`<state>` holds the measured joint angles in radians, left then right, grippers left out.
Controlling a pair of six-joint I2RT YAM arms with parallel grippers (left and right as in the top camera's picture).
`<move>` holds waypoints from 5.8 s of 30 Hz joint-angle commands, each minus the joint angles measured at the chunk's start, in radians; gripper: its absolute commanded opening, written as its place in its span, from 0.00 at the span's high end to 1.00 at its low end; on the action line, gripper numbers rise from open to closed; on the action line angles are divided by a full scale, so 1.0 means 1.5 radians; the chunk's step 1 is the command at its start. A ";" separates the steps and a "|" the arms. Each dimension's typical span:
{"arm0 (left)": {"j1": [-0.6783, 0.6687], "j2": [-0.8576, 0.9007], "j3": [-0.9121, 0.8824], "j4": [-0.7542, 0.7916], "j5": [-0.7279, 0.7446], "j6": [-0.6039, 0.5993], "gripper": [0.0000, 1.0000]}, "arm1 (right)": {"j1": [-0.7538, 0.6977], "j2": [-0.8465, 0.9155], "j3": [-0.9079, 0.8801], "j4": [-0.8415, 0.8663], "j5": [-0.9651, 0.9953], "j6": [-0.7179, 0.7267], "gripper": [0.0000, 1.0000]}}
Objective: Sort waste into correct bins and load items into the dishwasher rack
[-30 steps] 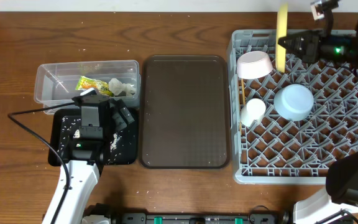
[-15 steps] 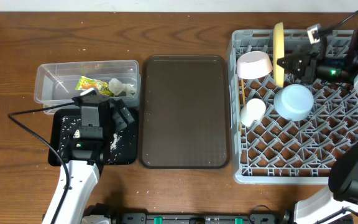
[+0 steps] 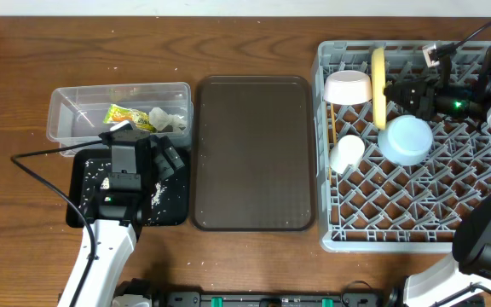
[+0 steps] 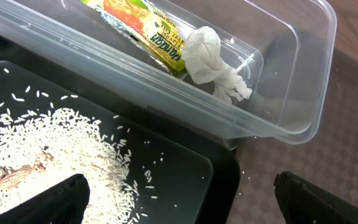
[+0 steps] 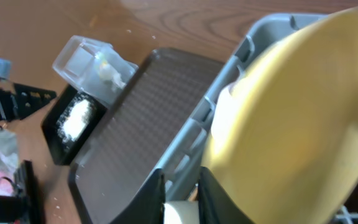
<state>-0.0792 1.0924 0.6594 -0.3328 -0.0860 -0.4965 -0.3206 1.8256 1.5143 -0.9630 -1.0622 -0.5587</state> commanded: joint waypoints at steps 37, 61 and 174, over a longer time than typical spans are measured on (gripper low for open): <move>0.003 0.001 0.010 0.001 -0.013 0.004 0.02 | 0.154 -0.054 0.015 -0.268 0.349 0.343 0.01; 0.003 0.001 0.010 0.000 -0.013 0.004 0.02 | 0.196 -0.054 0.015 -0.233 0.362 0.352 0.01; 0.003 0.001 0.010 0.001 -0.013 0.004 0.02 | 0.197 -0.760 -0.001 -0.214 0.462 0.332 0.01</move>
<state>-0.0792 1.0924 0.6594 -0.3332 -0.0860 -0.4965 -0.0349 0.7086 1.5288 -1.2964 -0.3832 -0.0479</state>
